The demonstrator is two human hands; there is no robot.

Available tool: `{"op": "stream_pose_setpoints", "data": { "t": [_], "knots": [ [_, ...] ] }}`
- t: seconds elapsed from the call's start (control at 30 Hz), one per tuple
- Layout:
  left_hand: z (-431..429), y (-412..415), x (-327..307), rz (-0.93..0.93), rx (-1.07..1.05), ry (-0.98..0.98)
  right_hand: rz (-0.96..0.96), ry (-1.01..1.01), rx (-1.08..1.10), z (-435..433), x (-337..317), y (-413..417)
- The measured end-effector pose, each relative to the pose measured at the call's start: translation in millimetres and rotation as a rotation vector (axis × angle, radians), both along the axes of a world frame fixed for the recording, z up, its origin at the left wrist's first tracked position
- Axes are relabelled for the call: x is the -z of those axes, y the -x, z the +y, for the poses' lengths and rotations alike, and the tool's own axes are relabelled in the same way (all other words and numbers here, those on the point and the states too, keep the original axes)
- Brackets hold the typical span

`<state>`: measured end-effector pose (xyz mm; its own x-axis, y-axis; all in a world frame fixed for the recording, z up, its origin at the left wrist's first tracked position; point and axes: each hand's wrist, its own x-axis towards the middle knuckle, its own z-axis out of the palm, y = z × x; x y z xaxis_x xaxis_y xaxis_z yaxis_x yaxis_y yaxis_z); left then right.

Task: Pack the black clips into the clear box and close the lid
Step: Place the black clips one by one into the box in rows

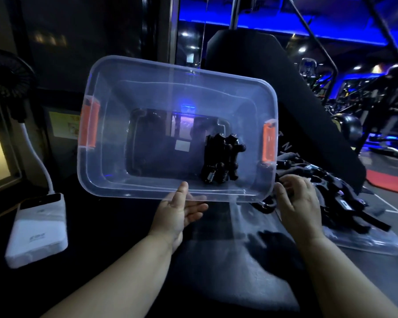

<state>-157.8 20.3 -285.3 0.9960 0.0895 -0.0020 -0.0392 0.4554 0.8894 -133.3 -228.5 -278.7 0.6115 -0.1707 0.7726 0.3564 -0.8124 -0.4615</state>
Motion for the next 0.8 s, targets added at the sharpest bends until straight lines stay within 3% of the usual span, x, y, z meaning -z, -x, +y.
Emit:
{"op": "stream_pose_setpoints", "data": {
  "t": [0.17,0.3,0.57,0.8],
  "knots": [
    [-3,2,-1,0.009,-0.021,0.0,0.055,-0.12,0.214,-23,2,0],
    [-3,4,-1,0.012,-0.03,-0.003,0.252,-0.115,0.407,-33,7,-5],
    [-3,4,1,0.008,-0.038,-0.009,0.562,-0.117,0.495,-47,13,-9],
    [-2,4,2,0.008,-0.04,-0.025,0.528,-0.13,0.465,-52,15,-13]
  ]
}}
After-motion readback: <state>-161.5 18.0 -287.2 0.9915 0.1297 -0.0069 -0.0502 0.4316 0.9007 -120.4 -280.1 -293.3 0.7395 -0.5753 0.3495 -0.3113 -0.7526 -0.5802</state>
